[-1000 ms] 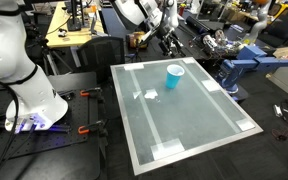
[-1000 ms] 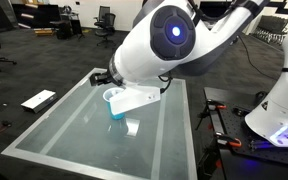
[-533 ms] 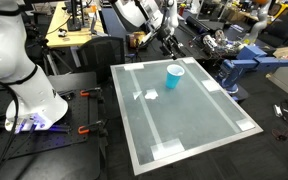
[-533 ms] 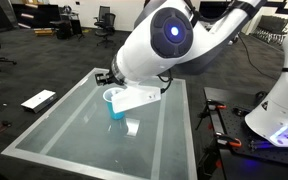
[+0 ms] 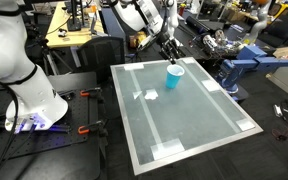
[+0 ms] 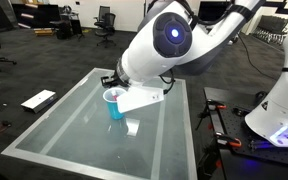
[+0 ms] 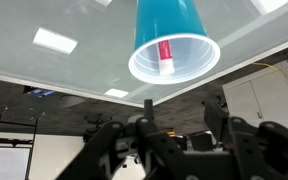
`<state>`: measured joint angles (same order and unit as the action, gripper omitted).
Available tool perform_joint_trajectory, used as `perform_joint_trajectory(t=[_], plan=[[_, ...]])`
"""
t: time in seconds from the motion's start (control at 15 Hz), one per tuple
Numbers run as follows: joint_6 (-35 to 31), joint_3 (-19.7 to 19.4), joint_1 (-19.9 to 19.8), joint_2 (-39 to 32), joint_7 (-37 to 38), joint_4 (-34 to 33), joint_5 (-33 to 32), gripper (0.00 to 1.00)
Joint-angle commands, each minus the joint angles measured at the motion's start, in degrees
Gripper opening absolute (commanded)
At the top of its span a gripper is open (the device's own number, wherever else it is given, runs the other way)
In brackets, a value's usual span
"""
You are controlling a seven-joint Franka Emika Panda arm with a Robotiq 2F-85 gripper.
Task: Place the marker on the table
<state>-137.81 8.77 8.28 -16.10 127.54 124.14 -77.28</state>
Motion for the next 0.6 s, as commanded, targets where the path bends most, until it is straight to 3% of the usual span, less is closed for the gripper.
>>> perform_joint_trajectory(t=[0.0,0.13,0.53], plan=[[-2.9,-0.5,-0.6,1.2,-0.1,1.4,1.3,0.47],[-3.7,-0.5,-0.9,1.0,-0.4,1.4,1.8,0.44],[-5.5,-0.9,-1.1,0.5,-1.6,1.9,5.1,0.48]])
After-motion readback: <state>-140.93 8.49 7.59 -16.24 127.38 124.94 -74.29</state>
